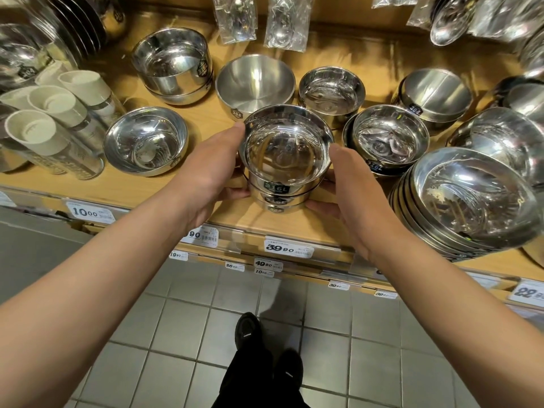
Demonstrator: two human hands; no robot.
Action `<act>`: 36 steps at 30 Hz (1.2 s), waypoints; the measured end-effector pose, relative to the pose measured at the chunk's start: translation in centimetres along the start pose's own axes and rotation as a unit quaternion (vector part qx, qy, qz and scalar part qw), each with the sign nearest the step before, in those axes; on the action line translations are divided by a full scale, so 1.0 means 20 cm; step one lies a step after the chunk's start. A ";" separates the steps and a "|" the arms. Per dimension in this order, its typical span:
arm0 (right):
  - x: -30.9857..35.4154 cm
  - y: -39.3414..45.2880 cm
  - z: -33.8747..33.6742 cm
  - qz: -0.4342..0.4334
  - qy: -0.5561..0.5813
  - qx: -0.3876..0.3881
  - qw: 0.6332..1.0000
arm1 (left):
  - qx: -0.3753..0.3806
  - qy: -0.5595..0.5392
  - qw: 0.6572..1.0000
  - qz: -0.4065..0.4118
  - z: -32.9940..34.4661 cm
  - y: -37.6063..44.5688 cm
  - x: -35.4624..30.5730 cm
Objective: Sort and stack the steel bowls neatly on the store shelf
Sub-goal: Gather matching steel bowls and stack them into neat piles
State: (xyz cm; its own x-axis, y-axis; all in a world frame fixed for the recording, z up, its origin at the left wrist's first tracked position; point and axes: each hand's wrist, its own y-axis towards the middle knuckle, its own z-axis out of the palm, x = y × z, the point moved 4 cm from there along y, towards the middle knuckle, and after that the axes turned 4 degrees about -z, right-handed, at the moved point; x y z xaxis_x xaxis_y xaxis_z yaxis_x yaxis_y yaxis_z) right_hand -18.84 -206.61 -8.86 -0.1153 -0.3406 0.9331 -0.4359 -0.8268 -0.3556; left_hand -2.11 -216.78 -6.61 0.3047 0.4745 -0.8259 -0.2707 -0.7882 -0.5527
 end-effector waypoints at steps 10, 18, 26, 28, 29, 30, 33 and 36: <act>0.06 -0.11 -0.10 -0.025 -0.029 -0.042 0.998 | -0.055 -0.009 0.998 0.003 -0.12 -0.12 0.04; 0.20 -0.54 -0.32 -0.040 -0.013 -0.069 0.997 | -0.079 0.013 0.995 0.056 -0.16 -0.56 0.01; 0.32 -0.78 -0.56 -0.055 -0.015 -0.103 0.993 | 0.023 0.028 0.994 0.105 0.15 -0.77 -0.16; 0.33 -0.79 -0.59 -0.057 -0.017 -0.115 0.992 | 0.039 0.033 0.992 0.113 0.19 -0.76 -0.20; 0.34 -0.78 -0.61 -0.057 -0.016 -0.125 0.990 | 0.047 0.034 0.992 0.115 0.21 -0.76 -0.22; 0.34 -0.78 -0.63 -0.059 -0.012 -0.136 0.989 | 0.057 0.036 0.991 0.116 0.23 -0.74 -0.24; 0.33 -0.77 -0.68 -0.059 -0.007 -0.166 0.984 | 0.077 0.051 0.989 0.112 0.27 -0.68 -0.29; 0.32 -0.75 -0.73 -0.047 -0.014 -0.192 0.980 | 0.090 0.069 0.987 0.110 0.32 -0.59 -0.34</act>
State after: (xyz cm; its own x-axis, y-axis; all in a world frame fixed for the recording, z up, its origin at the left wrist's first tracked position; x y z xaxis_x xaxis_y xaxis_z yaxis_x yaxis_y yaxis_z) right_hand -26.01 -189.93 3.23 -0.0359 -0.2869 0.9573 -0.7478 -0.6277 -0.2162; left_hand -6.76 -208.17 4.84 0.3384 0.2315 -0.9121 -0.4989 -0.7777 -0.3824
